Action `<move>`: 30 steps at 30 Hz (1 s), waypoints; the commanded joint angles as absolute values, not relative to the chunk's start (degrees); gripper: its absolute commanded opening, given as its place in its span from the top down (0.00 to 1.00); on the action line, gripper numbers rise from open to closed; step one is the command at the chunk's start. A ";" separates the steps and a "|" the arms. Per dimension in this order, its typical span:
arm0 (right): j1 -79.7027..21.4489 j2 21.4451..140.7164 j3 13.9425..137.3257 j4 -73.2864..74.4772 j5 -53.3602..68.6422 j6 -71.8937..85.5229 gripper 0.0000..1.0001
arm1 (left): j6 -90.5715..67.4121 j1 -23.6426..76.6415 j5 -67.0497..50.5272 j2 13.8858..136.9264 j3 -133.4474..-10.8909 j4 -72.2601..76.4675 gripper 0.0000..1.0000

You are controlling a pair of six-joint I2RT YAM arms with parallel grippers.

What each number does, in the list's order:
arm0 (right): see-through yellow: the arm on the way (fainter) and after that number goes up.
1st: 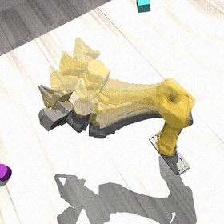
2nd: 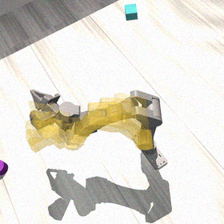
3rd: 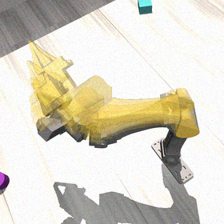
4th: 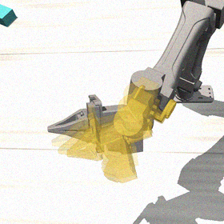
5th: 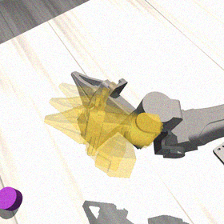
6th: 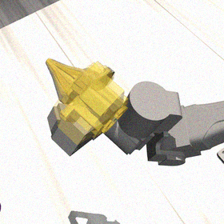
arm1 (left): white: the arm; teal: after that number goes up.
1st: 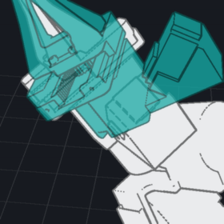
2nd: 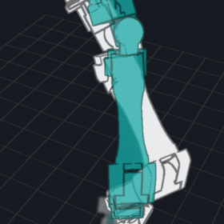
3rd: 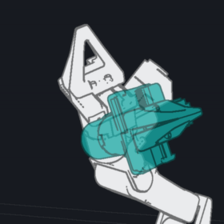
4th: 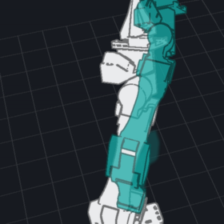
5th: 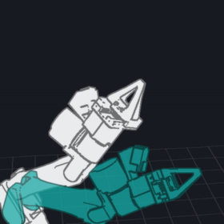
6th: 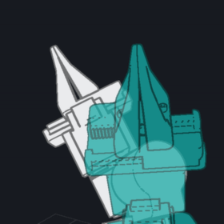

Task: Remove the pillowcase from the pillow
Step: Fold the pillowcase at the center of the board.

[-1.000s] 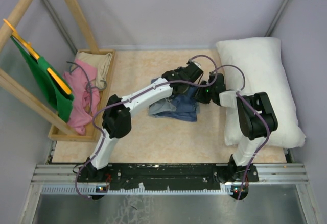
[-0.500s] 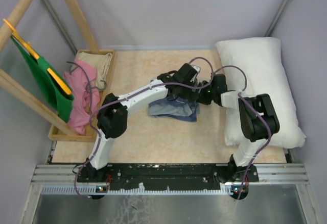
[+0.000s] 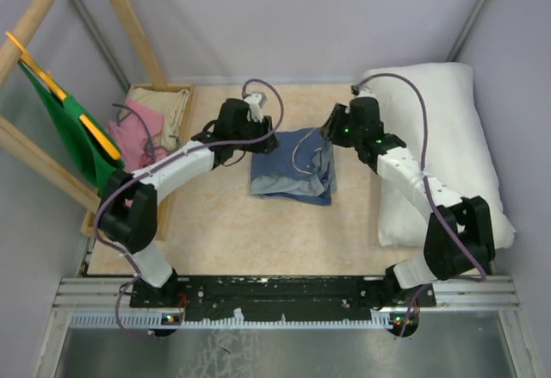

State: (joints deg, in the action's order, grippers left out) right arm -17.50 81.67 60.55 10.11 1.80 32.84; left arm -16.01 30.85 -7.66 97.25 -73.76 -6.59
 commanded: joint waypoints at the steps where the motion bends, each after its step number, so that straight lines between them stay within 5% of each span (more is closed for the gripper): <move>1: -21.58 86.56 63.79 11.79 1.65 30.35 0.58 | -18.60 32.32 -13.60 100.09 -67.29 1.03 0.50; 8: -22.52 95.85 63.52 9.29 9.23 30.63 0.58 | -26.44 32.72 -18.14 103.55 -54.25 15.47 0.66; 21: -18.80 91.94 47.42 8.98 8.68 31.15 0.92 | -22.63 33.05 -9.83 104.21 -47.92 12.97 0.59; 27: -14.07 86.46 45.59 14.37 4.11 27.48 0.91 | -22.11 32.96 -6.18 104.45 -50.27 9.19 0.59; 30: -14.59 82.57 48.90 17.23 -0.30 24.44 0.80 | -21.73 32.96 -5.38 103.71 -50.85 8.54 0.58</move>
